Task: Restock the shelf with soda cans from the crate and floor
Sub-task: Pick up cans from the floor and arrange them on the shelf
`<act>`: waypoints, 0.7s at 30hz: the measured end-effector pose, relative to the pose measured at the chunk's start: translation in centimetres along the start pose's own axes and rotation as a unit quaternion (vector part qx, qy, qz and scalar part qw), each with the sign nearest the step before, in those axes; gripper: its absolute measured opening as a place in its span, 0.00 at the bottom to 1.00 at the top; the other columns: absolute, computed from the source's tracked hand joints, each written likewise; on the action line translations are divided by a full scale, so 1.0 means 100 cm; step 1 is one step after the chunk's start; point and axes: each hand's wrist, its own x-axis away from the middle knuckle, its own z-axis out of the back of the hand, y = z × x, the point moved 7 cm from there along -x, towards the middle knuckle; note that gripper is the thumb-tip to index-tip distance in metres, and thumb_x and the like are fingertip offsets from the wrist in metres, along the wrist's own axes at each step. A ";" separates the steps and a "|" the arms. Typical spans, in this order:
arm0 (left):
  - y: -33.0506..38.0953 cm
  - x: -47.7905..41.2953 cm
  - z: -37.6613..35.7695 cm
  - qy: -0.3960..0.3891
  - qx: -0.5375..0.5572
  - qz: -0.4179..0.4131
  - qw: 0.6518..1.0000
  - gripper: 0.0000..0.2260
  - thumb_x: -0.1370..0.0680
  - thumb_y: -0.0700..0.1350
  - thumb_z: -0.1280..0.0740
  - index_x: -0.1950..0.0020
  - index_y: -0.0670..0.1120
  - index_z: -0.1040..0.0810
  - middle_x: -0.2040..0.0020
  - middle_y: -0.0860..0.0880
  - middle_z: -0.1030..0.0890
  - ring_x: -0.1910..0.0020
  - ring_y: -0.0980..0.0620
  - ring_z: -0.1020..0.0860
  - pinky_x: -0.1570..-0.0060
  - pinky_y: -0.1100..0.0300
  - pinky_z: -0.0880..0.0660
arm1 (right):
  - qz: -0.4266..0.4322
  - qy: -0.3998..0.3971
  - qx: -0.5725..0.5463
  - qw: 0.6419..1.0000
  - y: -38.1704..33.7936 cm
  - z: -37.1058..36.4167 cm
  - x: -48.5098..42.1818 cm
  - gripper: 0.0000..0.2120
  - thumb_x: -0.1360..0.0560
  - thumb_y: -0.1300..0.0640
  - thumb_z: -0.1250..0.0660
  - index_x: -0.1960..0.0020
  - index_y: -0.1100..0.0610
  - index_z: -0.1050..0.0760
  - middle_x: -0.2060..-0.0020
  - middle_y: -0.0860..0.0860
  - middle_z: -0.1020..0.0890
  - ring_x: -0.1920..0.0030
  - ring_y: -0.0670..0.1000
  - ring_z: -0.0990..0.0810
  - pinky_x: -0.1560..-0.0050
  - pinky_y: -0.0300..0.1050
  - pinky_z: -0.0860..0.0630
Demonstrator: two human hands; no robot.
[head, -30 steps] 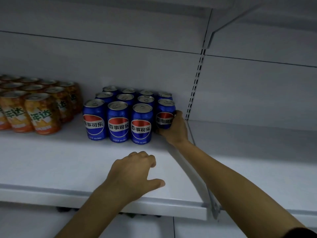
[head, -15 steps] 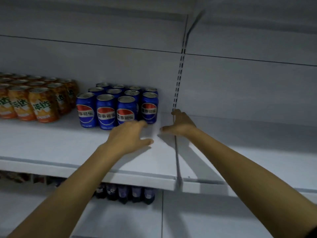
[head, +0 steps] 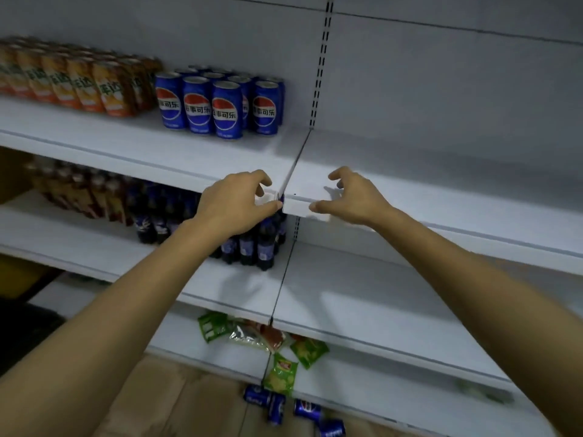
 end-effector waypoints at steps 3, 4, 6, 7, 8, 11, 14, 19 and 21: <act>-0.005 0.030 -0.010 -0.014 -0.007 0.008 1.000 0.19 0.26 0.61 0.34 0.39 0.54 0.26 0.52 0.58 0.21 0.49 0.52 0.22 0.56 0.56 0.26 | 0.014 0.045 0.036 0.998 -0.012 -0.004 0.032 0.34 0.32 0.39 0.28 0.34 0.55 0.32 0.39 0.53 0.25 0.40 0.56 0.26 0.40 0.53 0.29; -0.006 0.039 -0.017 -0.028 -0.012 0.011 0.999 0.19 0.26 0.61 0.34 0.39 0.54 0.26 0.53 0.57 0.21 0.50 0.53 0.22 0.56 0.56 0.26 | 0.016 0.052 0.038 0.998 -0.014 -0.007 0.044 0.32 0.32 0.39 0.28 0.36 0.55 0.31 0.42 0.53 0.24 0.41 0.55 0.26 0.42 0.52 0.29; -0.010 0.057 -0.033 -0.058 -0.020 0.012 0.998 0.20 0.25 0.61 0.34 0.38 0.53 0.27 0.51 0.56 0.21 0.49 0.51 0.22 0.55 0.54 0.24 | 0.017 0.039 0.035 0.999 -0.016 -0.018 0.066 0.28 0.32 0.39 0.28 0.39 0.54 0.29 0.45 0.52 0.23 0.44 0.55 0.25 0.47 0.51 0.27; -0.013 0.067 -0.041 -0.072 -0.023 0.012 0.997 0.21 0.25 0.61 0.34 0.36 0.53 0.28 0.49 0.54 0.20 0.48 0.50 0.22 0.54 0.54 0.24 | 0.013 0.021 0.031 0.999 -0.014 -0.027 0.077 0.28 0.32 0.40 0.28 0.40 0.55 0.29 0.46 0.52 0.23 0.45 0.54 0.24 0.47 0.51 0.26; -0.016 0.077 -0.049 -0.086 -0.024 0.011 0.996 0.22 0.25 0.60 0.34 0.35 0.52 0.28 0.46 0.53 0.20 0.46 0.49 0.22 0.53 0.53 0.24 | 0.005 0.000 0.028 1.000 -0.012 -0.038 0.087 0.28 0.31 0.40 0.28 0.40 0.55 0.28 0.45 0.53 0.22 0.45 0.54 0.24 0.47 0.51 0.26; -0.031 0.115 -0.075 -0.130 -0.025 0.017 0.991 0.25 0.25 0.60 0.34 0.32 0.51 0.31 0.39 0.51 0.23 0.42 0.48 0.24 0.49 0.52 0.25 | -0.035 -0.070 0.020 0.997 0.001 -0.080 0.118 0.31 0.31 0.41 0.27 0.35 0.56 0.30 0.40 0.54 0.23 0.41 0.54 0.24 0.43 0.51 0.26; -0.049 0.157 -0.103 -0.176 -0.016 0.038 0.984 0.26 0.25 0.61 0.34 0.31 0.52 0.32 0.37 0.51 0.24 0.41 0.49 0.25 0.49 0.54 0.27 | -0.084 -0.122 0.027 0.989 0.025 -0.122 0.153 0.34 0.31 0.40 0.28 0.32 0.55 0.32 0.37 0.54 0.25 0.39 0.55 0.26 0.42 0.51 0.26; -0.053 0.226 -0.167 -0.285 -0.031 0.045 0.957 0.22 0.26 0.60 0.34 0.36 0.51 0.29 0.40 0.51 0.22 0.45 0.48 0.23 0.51 0.55 0.26 | -0.185 -0.209 0.034 0.960 0.090 -0.184 0.237 0.35 0.30 0.40 0.29 0.30 0.56 0.35 0.36 0.56 0.26 0.39 0.57 0.25 0.43 0.51 0.26; -0.044 0.248 -0.189 -0.319 -0.042 0.036 0.946 0.24 0.26 0.61 0.34 0.34 0.52 0.30 0.39 0.51 0.22 0.43 0.49 0.23 0.49 0.54 0.26 | -0.232 -0.226 0.026 0.946 0.125 -0.197 0.269 0.35 0.30 0.41 0.29 0.30 0.56 0.35 0.34 0.55 0.28 0.36 0.57 0.28 0.40 0.51 0.28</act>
